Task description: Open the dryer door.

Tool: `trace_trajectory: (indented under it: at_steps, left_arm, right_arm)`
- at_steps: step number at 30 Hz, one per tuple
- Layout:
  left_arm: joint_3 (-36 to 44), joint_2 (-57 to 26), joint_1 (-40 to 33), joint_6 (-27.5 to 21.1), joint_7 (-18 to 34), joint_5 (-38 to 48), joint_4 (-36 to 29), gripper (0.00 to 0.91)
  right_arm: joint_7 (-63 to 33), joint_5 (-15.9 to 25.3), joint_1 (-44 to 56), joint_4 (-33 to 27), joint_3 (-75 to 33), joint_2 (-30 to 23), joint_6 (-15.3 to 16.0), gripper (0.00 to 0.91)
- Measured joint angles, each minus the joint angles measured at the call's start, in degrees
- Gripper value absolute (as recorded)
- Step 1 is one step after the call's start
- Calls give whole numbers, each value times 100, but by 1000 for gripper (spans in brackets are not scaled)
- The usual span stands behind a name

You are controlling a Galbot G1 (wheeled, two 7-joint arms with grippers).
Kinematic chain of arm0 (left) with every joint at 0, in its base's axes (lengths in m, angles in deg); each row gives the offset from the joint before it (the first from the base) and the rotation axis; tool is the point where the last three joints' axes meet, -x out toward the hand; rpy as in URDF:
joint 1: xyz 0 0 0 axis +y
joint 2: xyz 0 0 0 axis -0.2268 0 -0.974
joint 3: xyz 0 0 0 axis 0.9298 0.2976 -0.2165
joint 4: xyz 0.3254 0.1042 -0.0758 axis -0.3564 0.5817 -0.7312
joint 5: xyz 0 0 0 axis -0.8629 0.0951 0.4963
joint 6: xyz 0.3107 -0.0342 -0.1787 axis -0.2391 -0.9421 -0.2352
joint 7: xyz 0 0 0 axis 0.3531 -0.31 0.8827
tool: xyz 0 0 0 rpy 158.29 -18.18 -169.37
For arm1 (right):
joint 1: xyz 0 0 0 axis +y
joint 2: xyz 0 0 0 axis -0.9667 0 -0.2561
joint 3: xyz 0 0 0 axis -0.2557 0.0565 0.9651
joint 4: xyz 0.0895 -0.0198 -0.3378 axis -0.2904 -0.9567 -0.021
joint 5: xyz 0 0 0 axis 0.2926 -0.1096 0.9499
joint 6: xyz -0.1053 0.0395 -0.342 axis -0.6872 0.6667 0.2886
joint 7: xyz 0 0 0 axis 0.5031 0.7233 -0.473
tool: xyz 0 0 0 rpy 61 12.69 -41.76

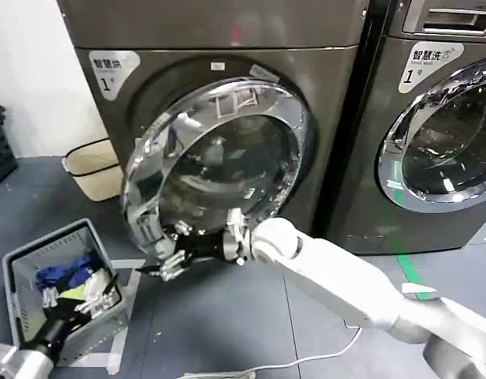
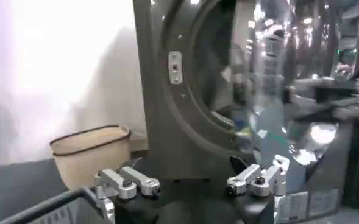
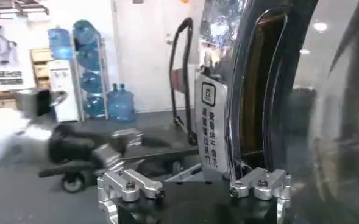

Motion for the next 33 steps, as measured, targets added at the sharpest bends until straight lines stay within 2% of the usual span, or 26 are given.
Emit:
trace_trajectory:
  at_steps: [11,21,26,33]
  left_arm:
    - [297,-523,-798,-140,-85,502,474,907]
    - [964,-963,-1803,-175,-289,782,1037,907]
    - [1419,-1086,-2368,-153,-400,794,1328,907]
    - [1984,-1131,-3101,-165,-542,927,1715,907]
  right_arm:
    - [356,299,583,858,-312,852,-92,907]
    - [468,472,1436,1599,-973,1610,-230,907]
    - [480,478,2277,1905,-1767,1926,-297,907]
    - [338,619,4019,2317,-3523,2247,-528,907]
